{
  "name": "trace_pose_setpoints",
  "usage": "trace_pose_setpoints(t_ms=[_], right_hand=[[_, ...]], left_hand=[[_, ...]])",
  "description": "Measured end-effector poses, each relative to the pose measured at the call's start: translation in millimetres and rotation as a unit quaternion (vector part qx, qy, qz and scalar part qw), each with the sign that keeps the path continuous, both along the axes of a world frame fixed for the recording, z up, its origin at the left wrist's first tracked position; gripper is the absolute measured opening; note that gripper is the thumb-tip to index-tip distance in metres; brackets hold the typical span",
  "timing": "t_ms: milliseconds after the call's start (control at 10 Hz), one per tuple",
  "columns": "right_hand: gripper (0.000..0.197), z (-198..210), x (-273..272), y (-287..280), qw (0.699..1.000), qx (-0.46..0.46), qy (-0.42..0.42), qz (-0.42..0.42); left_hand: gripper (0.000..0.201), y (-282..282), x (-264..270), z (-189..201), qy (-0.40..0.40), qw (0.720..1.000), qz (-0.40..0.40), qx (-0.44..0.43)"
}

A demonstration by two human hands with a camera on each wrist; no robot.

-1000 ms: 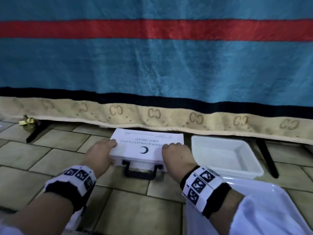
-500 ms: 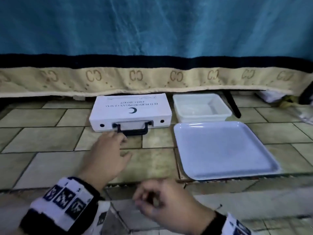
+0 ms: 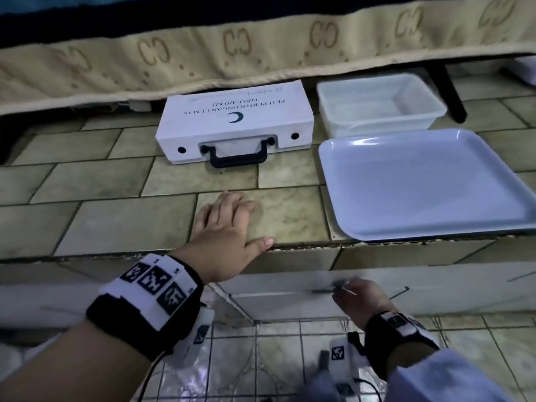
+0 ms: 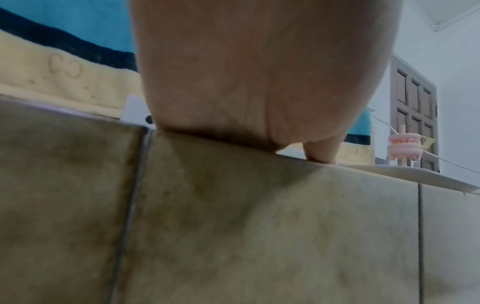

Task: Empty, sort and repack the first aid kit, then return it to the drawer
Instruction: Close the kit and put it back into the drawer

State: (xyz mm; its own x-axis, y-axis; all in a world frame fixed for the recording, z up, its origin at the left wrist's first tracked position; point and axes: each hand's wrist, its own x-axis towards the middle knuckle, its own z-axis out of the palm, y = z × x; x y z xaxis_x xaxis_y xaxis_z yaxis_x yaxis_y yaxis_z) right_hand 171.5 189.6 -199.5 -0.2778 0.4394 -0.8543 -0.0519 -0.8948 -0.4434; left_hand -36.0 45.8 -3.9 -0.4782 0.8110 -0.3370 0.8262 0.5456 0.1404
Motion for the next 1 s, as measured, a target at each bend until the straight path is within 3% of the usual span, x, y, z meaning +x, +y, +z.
trace_pose_setpoints(t_ms=[200, 300, 400, 500, 600, 700, 800, 900, 1000], right_hand=[[0.033, -17.0, -1.8, 2.9, 0.995, -0.027, 0.024, -0.092], [0.023, -12.3, 2.3, -4.5, 0.998, 0.003, 0.007, -0.070], [0.025, -13.8, 16.0, -24.1, 0.996, -0.019, 0.004, -0.084], [0.036, -26.9, 38.1, -44.0, 0.996, -0.024, -0.001, -0.085], [0.025, -49.6, 72.6, -68.4, 0.995, -0.039, -0.039, -0.082], [0.024, -46.4, 87.8, -88.0, 0.995, -0.029, -0.072, -0.064], [0.024, -15.8, 119.7, -77.8, 0.972, 0.000, -0.180, 0.149], [0.016, -43.4, 168.8, -138.0, 0.974, 0.091, -0.098, 0.183], [0.009, -92.0, 214.4, -206.7, 0.968, 0.091, -0.060, 0.227]], left_hand=[[0.069, 0.3, 0.1, 0.2, -0.011, 1.000, 0.001, 0.010], [0.069, 1.0, 0.0, 1.4, -0.012, 1.000, 0.000, 0.011], [0.069, 1.5, 1.8, 2.5, -0.013, 1.000, 0.001, 0.018], [0.069, 1.3, 3.0, 3.2, -0.015, 1.000, -0.001, 0.015], [0.072, 7.8, -4.3, 10.7, -0.020, 1.000, 0.012, 0.005], [0.078, 26.7, -19.8, 23.8, -0.001, 0.996, 0.048, 0.077], [0.077, 44.6, -35.9, 27.2, 0.060, 0.987, 0.075, 0.126], [0.069, 54.0, -40.7, 23.6, 0.093, 0.989, 0.085, 0.079], [0.059, 57.8, -38.9, 25.1, 0.119, 0.983, 0.103, 0.093]])
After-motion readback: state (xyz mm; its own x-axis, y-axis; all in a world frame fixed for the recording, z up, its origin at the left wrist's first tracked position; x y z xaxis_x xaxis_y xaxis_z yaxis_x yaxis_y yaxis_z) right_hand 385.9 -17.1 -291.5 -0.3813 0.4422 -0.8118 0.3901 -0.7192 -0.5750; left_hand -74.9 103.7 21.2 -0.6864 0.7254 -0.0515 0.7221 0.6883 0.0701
